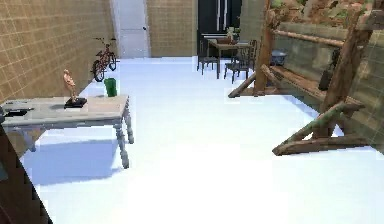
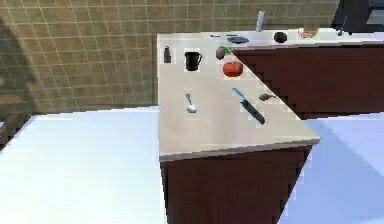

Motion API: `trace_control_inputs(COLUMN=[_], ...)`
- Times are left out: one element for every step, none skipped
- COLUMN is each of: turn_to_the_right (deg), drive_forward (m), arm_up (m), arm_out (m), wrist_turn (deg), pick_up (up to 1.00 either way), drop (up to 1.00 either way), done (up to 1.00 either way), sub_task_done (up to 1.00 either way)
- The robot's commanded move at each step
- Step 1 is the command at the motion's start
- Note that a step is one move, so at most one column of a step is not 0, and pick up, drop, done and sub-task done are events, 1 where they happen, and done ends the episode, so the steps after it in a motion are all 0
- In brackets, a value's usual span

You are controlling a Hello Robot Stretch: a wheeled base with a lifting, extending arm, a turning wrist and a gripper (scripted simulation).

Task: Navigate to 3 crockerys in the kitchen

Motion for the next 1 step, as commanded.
trace_control_inputs(turn_to_the_right=[0.0], drive_forward=[1.00], arm_up=[0.00], arm_out=[0.00], wrist_turn=[0.0], pick_up=[0.00], drop=[0.00], done=[0.00], sub_task_done=[0.00])
